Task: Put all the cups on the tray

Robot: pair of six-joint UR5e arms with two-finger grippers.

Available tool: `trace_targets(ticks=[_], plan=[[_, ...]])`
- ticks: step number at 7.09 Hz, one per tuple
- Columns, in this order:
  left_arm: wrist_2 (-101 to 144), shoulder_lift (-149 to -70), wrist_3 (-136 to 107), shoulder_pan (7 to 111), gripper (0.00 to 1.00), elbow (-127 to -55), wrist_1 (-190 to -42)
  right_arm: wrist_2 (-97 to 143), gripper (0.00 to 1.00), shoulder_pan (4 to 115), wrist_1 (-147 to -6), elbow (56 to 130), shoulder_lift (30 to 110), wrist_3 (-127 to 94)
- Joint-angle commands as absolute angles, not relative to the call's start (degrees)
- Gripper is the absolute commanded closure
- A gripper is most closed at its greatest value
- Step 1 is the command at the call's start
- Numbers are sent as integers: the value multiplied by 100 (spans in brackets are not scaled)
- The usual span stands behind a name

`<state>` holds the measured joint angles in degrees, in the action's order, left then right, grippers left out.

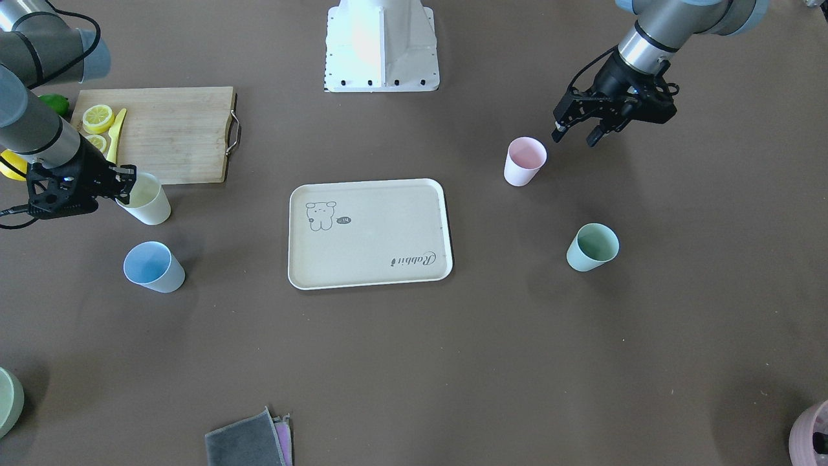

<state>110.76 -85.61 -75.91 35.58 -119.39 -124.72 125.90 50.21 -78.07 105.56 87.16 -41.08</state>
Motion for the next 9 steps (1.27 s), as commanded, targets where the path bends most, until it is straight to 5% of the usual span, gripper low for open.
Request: trace_targets(ticks=[1, 5, 6, 8, 9], plan=[[10715, -8596, -7743, 3191, 17, -11918, -12472, 12926, 100, 5237, -7857, 10660, 8552, -4184], [10425, -8998, -7770, 3006, 17, -11428, -12472, 13218, 100, 5572, -7884, 10968, 8508, -4192], [10415, -9061, -7770, 2954, 28, -11339, -12472, 13271, 100, 5581, -7892, 11004, 8490, -4192], [10406, -9131, -7770, 2953, 81, -11102, -12498, 13315, 100, 5494, -7893, 10952, 8159, -4706], [10406, -9141, -7761, 2953, 100, -11092, -12498, 13289, 100, 5337, -7893, 10951, 7991, -4963]])
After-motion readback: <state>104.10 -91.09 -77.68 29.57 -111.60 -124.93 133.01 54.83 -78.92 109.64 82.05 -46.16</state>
